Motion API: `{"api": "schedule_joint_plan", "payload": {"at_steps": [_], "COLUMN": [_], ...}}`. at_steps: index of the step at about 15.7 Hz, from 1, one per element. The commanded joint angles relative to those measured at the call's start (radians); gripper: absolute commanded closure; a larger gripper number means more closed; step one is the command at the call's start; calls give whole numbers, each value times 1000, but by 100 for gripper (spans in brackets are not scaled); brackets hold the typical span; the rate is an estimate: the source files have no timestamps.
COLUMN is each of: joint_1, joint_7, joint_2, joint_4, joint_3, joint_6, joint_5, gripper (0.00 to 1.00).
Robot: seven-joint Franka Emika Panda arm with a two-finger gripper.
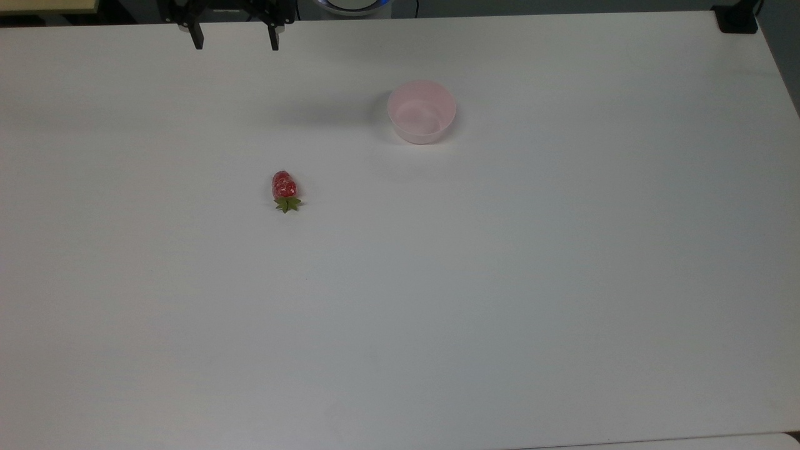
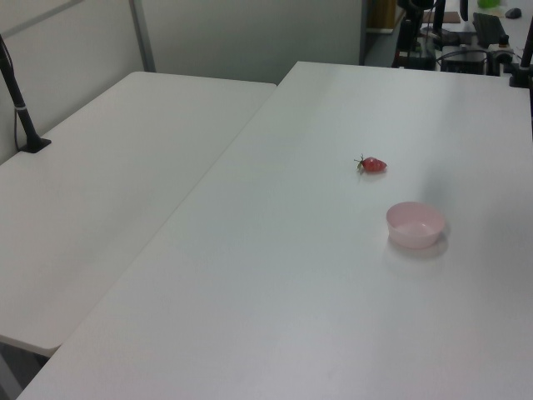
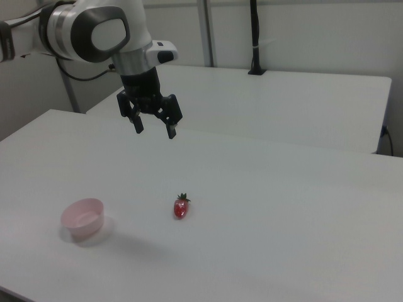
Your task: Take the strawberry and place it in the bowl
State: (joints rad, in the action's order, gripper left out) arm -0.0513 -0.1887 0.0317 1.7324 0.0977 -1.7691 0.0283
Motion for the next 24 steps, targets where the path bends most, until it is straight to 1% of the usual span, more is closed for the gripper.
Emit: {"api": "schedule_joint_plan", "payload": {"at_steps": [1,7,11,15,18,20,21,24], "joint_1": [5,7,21,37,33,33,33,30], "joint_7": [-6,-12,-15,-89,-113,-112,-107,-97], "joint_2": [22,19,17,-12,-30,-91,-128,-246], "joint_4": [15,15,15,13,18,13,12,12], "joint_3": [19,19,19,19,24,24,24,24], "joint_6": [16,14,14,11,11,8,-18,-174], "joint_5": [1,1,2,12,1,-2,-2,-4], "gripper": [0,0,0,0,0,0,0,0]}}
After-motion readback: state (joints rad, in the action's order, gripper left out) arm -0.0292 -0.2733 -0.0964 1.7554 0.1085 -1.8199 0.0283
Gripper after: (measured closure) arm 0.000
